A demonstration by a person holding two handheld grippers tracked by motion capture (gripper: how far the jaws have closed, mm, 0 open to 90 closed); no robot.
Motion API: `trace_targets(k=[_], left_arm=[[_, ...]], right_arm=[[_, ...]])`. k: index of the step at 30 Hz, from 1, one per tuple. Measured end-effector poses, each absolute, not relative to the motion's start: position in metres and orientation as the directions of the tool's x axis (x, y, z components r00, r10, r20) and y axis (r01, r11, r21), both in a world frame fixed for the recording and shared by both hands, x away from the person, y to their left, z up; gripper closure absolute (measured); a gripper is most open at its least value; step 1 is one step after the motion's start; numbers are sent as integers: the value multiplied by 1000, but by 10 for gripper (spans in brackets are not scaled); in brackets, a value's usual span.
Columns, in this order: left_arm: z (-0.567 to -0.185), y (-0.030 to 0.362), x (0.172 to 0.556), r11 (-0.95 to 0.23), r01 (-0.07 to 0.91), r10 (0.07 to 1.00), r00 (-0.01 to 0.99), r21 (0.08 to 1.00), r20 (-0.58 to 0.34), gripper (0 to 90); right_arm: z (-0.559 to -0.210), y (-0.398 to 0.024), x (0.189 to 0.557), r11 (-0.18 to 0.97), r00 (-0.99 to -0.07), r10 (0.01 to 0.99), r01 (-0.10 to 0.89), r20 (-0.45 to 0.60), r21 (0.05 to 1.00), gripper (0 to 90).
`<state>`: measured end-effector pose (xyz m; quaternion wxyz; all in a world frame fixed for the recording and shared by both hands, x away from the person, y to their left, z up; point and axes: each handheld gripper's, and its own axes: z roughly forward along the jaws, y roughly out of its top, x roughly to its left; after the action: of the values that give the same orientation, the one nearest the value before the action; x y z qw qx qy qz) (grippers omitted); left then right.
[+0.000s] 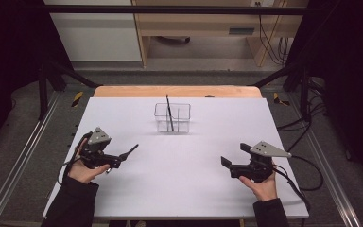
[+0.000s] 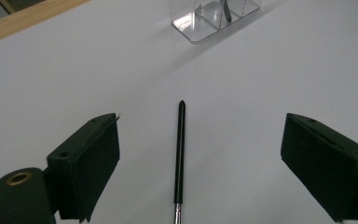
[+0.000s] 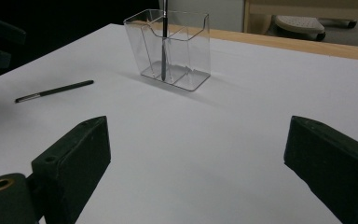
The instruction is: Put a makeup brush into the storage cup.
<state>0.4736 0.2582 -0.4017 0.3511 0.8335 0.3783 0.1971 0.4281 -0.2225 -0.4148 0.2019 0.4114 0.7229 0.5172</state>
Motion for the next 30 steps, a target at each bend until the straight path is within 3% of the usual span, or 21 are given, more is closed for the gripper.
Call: trace_targets(k=[19, 30], left_arm=[[-420, 249, 491, -585, 539, 733, 672, 606, 109, 208], [-430, 245, 500, -616, 563, 720, 685, 550, 105, 321]], right_arm=[[-413, -222, 427, 126, -581, 803, 384, 133, 914, 79], [-414, -221, 427, 131, -585, 800, 385, 132, 914, 80]])
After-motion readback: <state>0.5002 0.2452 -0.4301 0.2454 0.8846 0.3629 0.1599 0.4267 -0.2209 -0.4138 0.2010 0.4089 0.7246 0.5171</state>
